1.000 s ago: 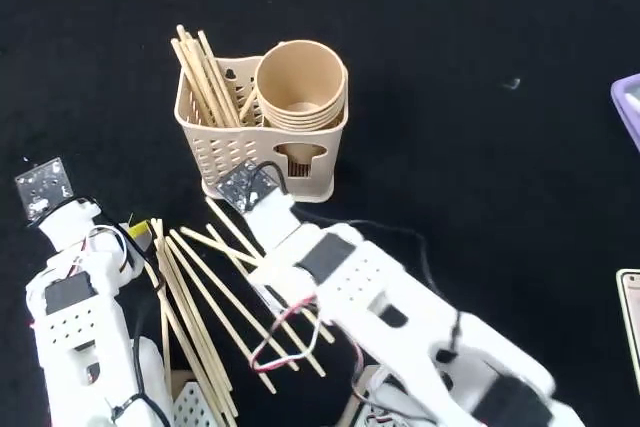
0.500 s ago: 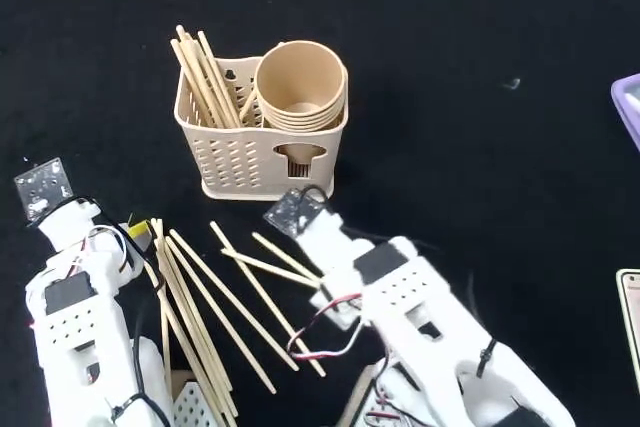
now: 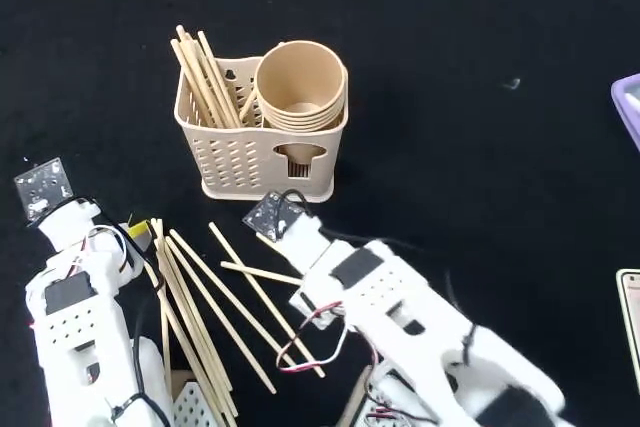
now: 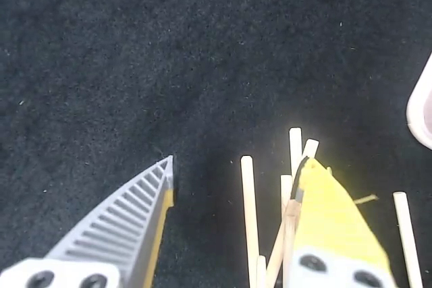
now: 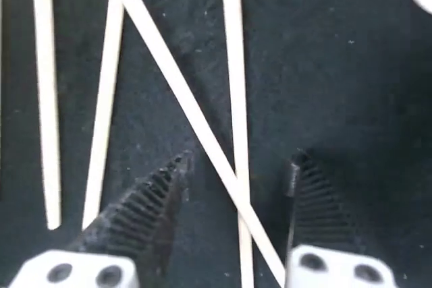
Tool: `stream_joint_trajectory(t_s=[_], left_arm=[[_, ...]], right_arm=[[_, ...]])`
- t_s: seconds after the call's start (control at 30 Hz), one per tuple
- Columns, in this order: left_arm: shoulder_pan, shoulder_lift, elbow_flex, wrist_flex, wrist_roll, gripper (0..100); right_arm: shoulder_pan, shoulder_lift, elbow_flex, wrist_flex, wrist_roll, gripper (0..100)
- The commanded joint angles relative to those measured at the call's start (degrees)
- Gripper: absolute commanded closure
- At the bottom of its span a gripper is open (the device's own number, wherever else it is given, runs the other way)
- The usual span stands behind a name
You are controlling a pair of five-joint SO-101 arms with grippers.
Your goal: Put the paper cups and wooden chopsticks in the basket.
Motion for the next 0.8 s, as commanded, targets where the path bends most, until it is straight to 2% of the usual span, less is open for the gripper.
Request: stream_joint_trajectory(t_s=[0.0,0.2,0.27,0.33,0.4,0.47,0.6,0.77], left_arm=[[-0.5,-0.8,-0.9,-0.8,0.0,71],[-0.5,-0.8,-0.9,-0.8,0.0,71],[-0.5,-0.8,-0.9,-0.8,0.0,71],[-0.5,-0.8,-0.9,-0.8,0.0,71],[-0.5,-0.8,-0.9,-0.8,0.0,71],[-0.5,-0.8,-0.9,-0.8,0.0,71],[-0.5,-0.8,-0.9,-0.8,0.0,71],[-0.3,-0.8,-0.9,-0.8,0.0,71]], right_arm=[[-1.1,8.8,-4.2,-4.0,-0.4,78.3],[-1.0,15.3,-9.8,-3.5,-0.3,79.5],[-1.1,14.9,-10.4,-3.8,-0.6,86.7],[-1.1,13.5,-10.2,-6.6,-0.3,99.3],[-0.4,11.9,-9.3,-7.7,-0.3,96.0],[0.4,10.3,-8.3,-7.7,-0.3,99.2],[3.6,5.5,-7.5,-3.2,-0.1,98.8],[7.1,-6.1,-7.6,3.7,6.0,98.8]])
